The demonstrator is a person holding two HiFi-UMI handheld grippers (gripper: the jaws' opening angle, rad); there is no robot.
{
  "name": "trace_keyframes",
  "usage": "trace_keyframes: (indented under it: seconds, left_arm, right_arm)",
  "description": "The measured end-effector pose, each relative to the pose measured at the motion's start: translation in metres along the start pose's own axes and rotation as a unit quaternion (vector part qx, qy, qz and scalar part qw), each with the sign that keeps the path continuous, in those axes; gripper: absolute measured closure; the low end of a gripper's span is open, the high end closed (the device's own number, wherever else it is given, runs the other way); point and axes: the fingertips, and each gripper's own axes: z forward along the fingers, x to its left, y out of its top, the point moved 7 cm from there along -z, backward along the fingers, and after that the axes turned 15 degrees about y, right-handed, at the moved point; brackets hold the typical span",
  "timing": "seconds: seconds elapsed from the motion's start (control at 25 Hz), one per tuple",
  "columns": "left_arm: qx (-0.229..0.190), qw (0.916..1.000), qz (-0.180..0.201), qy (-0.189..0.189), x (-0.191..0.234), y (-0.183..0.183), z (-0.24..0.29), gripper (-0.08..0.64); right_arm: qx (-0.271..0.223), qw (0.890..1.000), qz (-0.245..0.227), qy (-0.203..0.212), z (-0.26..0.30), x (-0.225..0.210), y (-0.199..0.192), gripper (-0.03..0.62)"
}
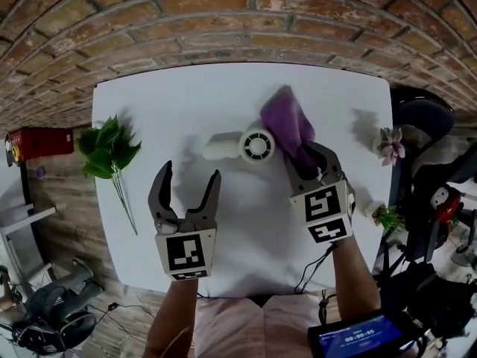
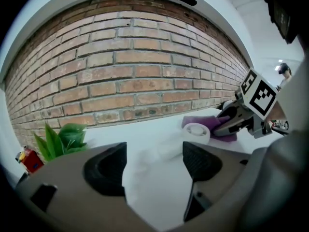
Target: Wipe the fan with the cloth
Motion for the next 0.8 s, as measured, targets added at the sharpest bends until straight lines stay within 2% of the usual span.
trace_keyframes:
  seconds: [0.4, 0.6, 0.8]
  left_arm:
    - [-0.018, 0.9998, 0.005, 0.008, 0.003, 0.014, -0.037, 0.19]
    - [-0.018, 0.9997, 0.008, 0.016, 0.003, 0.012, -0.059, 0.192]
    - [-0.018, 0.9992, 0.01, 0.033, 0.009, 0.012, -0.077, 0.19]
  right_arm:
    - [0.032, 0.998, 0.0, 0.054, -0.018, 0.065, -0.022, 0.469]
    - [0.035, 0.993, -0.024, 0.107, -0.018, 0.113, -0.028, 0.469]
    - [0.027, 0.983, -0.069, 0.166, -0.01, 0.154, -0.015, 0.469]
